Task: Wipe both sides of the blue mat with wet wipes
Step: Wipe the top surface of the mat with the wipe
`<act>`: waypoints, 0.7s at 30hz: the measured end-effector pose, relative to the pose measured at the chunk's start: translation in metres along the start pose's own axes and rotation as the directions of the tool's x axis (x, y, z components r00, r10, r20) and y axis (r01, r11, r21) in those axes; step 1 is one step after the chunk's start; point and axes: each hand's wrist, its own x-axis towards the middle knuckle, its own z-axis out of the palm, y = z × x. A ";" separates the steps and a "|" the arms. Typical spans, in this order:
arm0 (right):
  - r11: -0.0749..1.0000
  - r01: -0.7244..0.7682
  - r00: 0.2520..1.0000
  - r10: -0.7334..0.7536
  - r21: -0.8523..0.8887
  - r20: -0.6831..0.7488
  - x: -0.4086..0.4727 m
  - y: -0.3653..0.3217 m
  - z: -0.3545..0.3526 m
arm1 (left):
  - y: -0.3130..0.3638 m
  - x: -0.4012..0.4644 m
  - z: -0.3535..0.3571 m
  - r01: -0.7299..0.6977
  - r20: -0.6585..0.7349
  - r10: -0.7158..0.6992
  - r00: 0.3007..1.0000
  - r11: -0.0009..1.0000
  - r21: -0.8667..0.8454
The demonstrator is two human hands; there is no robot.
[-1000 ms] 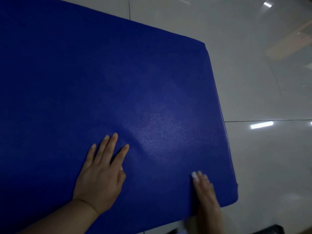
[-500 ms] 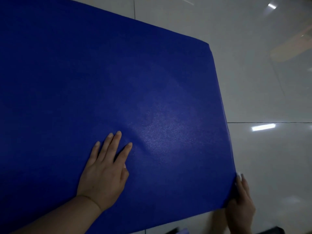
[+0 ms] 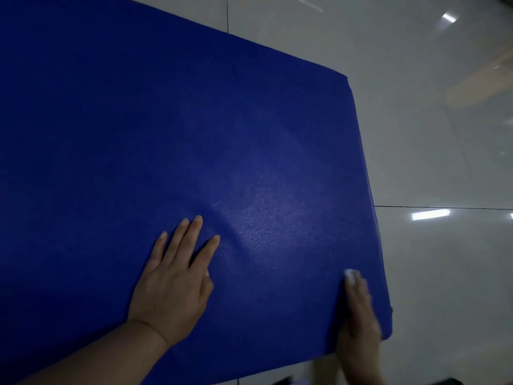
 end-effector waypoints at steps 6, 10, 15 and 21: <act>0.996 0.089 0.994 -0.088 -0.026 0.063 0.000 0.008 0.000 | -0.001 0.000 0.001 -0.004 0.010 0.004 1.000 1.000 -0.008; 0.922 -0.387 0.922 0.385 -0.018 -0.045 0.033 0.031 -0.019 | 0.000 0.001 0.001 0.002 0.014 -0.002 1.000 1.000 -0.017; 0.839 -0.541 0.830 0.543 0.053 -0.124 0.041 0.027 -0.018 | 0.000 0.001 0.000 -0.001 0.010 0.002 1.000 1.000 -0.024; 0.822 -0.568 0.815 0.568 0.036 -0.115 0.039 0.027 -0.016 | 0.000 0.001 0.000 -0.002 0.006 0.002 1.000 1.000 -0.021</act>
